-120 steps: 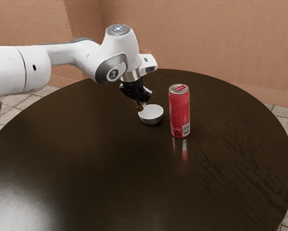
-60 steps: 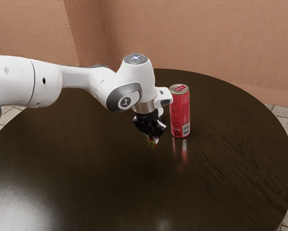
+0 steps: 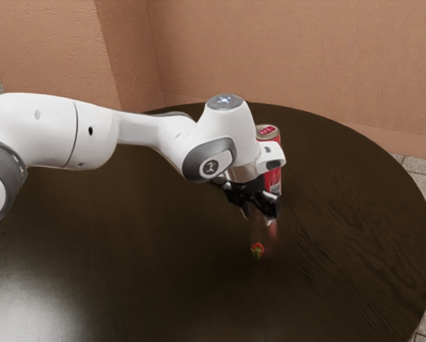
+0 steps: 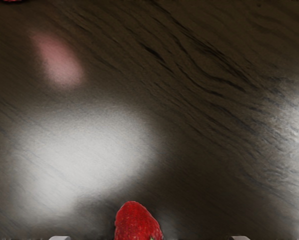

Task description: Take strawberry from the bowl

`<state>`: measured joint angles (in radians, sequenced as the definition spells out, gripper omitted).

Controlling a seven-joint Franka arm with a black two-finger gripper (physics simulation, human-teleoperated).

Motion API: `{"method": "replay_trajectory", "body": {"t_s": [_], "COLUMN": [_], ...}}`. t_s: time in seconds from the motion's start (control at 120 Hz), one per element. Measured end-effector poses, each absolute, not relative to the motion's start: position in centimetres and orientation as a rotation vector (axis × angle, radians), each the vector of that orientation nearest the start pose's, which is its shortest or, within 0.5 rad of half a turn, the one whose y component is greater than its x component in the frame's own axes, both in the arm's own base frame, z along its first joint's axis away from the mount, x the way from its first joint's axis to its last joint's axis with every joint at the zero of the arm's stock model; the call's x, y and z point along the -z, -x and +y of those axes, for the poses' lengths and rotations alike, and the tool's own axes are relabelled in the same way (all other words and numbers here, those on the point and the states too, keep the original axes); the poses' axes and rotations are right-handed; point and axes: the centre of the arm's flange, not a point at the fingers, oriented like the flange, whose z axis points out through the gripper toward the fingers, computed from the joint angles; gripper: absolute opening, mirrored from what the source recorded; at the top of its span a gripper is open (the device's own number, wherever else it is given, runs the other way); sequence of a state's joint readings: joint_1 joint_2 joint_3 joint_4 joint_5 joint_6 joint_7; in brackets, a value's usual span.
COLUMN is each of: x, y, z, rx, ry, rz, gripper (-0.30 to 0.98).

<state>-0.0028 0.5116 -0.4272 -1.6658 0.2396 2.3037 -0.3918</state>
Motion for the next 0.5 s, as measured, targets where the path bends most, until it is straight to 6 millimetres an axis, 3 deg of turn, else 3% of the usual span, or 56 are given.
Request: {"method": "replay_trajectory", "body": {"t_s": [0.15, 0.358, 0.5], "x": [-39.4, -46.5, -50.9], "y": [-63.3, -61.3, -61.9], "z": [-25.4, -25.1, -24.4], "rx": [0.311, 0.364, 0.389], "ry": [3.173, 3.119, 3.093], "rz": [0.206, 0.194, 0.160], "gripper": [0.55, 0.64, 0.66]}}
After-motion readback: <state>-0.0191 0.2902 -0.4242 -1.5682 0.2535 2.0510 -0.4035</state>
